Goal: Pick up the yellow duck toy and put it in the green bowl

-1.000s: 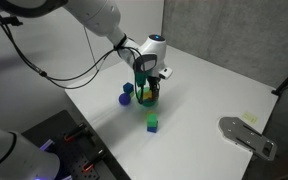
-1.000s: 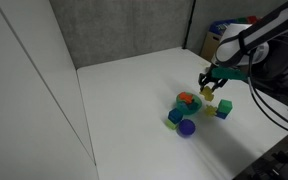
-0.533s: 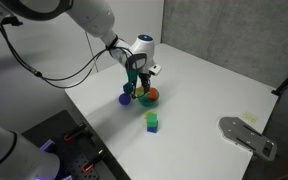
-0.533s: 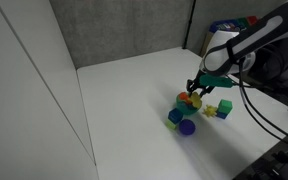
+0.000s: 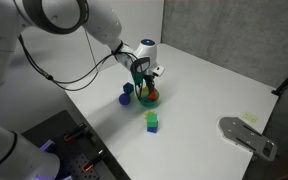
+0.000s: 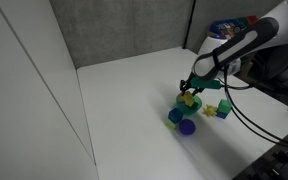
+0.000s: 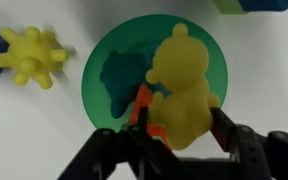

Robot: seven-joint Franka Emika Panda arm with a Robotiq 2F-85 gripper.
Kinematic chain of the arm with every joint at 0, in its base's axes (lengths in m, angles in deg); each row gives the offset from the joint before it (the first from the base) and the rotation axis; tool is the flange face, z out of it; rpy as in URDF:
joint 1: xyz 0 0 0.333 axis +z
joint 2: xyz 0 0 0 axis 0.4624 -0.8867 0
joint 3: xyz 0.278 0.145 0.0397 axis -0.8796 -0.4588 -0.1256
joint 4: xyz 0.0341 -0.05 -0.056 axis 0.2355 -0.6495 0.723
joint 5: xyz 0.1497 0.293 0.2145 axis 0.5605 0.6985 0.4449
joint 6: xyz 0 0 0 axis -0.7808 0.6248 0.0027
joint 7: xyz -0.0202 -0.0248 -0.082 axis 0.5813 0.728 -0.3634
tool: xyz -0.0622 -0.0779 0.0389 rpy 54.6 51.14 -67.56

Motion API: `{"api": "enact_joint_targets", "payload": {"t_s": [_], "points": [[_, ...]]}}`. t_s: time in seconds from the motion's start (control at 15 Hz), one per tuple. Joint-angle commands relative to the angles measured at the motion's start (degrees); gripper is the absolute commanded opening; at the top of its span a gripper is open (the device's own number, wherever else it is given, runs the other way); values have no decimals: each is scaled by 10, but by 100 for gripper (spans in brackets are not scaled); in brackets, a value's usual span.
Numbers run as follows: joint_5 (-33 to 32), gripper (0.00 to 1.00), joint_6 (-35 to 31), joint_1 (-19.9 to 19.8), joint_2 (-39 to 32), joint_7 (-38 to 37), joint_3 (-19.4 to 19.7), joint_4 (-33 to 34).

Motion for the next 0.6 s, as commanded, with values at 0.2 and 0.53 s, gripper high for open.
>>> {"api": "enact_joint_targets", "payload": {"t_s": [0.2,0.53], "points": [[-4,100,20,-2,-9,-3,18,43],[-7,100,87,-27,55,31,13,9]]}}
